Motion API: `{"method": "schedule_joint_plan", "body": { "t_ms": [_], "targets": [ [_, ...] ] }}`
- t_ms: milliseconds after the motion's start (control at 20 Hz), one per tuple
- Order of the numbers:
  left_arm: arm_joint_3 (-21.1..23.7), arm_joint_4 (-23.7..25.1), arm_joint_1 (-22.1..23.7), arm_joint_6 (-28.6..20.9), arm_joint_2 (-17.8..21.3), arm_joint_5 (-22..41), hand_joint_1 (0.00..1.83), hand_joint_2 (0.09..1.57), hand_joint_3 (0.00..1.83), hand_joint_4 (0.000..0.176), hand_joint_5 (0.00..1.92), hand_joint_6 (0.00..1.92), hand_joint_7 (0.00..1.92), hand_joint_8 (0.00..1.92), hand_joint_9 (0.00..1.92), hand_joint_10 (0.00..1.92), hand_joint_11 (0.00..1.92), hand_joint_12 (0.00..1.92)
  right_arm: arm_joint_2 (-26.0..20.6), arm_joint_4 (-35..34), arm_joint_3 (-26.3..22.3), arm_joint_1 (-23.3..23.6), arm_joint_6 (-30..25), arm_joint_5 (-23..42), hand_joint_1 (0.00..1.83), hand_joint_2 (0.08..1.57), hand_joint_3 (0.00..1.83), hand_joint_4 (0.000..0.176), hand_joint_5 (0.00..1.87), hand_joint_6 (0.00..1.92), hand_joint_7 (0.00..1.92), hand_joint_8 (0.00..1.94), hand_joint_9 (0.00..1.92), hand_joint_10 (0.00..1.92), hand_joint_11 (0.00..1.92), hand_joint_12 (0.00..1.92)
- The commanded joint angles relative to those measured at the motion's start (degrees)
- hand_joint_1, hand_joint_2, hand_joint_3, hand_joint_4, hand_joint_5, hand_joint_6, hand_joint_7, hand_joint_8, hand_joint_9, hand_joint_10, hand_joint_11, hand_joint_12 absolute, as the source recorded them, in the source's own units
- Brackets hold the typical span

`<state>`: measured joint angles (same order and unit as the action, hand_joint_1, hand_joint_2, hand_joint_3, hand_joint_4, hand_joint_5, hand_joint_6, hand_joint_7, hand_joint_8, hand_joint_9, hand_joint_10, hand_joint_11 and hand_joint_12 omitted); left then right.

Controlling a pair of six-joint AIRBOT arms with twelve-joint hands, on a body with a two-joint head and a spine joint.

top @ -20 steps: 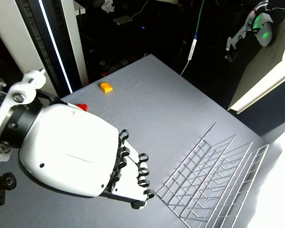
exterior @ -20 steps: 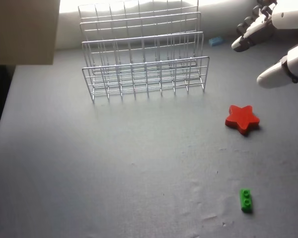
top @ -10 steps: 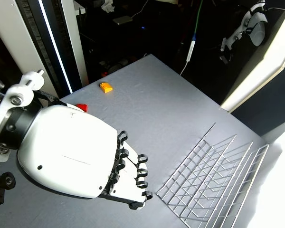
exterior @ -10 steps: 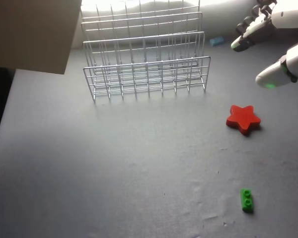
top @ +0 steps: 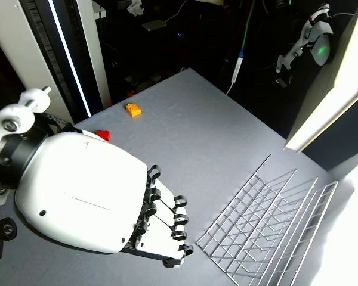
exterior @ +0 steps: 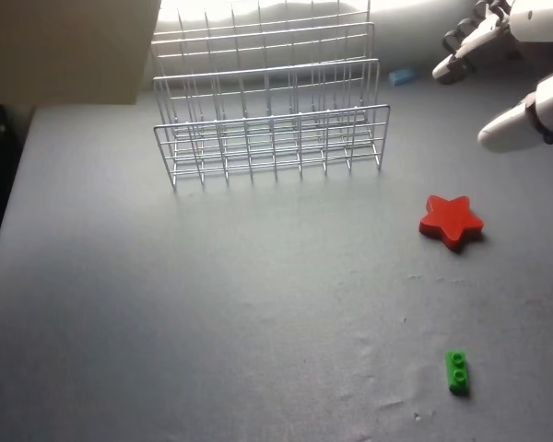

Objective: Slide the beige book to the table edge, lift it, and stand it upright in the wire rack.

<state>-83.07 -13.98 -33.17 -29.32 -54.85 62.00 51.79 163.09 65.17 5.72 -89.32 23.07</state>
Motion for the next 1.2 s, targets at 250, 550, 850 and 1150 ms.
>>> {"method": "schedule_joint_plan", "body": {
  "t_ms": [250, 550, 850, 1150],
  "targets": [
    [1.59, -1.53, 2.09, 0.14, -0.21, 7.3, 1.47, 1.24, 0.0, 0.0, 0.69, 1.39, 0.57, 1.38, 0.65, 1.41, 0.65, 1.69, -1.35, 0.07, -0.03, 1.31, -1.42, -5.18, 0.31, 1.15, 0.0, 0.0, 0.4, 0.0, 0.43, 0.0, 0.41, 0.01, 0.0, 0.99],
    [3.7, -1.48, 2.66, 3.06, -2.27, 6.83, 1.47, 1.23, 0.0, 0.0, 0.69, 1.38, 0.59, 1.36, 0.66, 1.39, 0.7, 1.64, -1.95, 0.07, -0.69, 1.46, -1.97, -4.45, 0.32, 1.15, 0.0, 0.0, 0.42, 0.0, 0.44, 0.0, 0.41, 0.0, 0.0, 1.03],
    [4.86, -1.53, 4.29, 5.06, -4.19, 6.08, 1.47, 1.22, 0.0, 0.0, 0.69, 1.39, 0.62, 1.32, 0.7, 1.33, 0.72, 1.62, -2.02, 0.06, -0.83, 1.64, -2.08, -3.84, 0.29, 1.17, 0.0, 0.0, 0.44, 0.01, 0.45, 0.0, 0.42, 0.0, 0.0, 1.02],
    [3.86, -2.24, 6.51, 5.93, -5.98, 5.29, 1.47, 1.22, 0.0, 0.0, 0.69, 1.4, 0.61, 1.33, 0.69, 1.35, 0.71, 1.62, -2.23, 0.06, -1.1, 2.08, -2.41, -3.77, 0.31, 1.17, 0.0, 0.0, 0.43, 0.0, 0.44, 0.01, 0.42, 0.0, 0.0, 1.03]
  ]
}}
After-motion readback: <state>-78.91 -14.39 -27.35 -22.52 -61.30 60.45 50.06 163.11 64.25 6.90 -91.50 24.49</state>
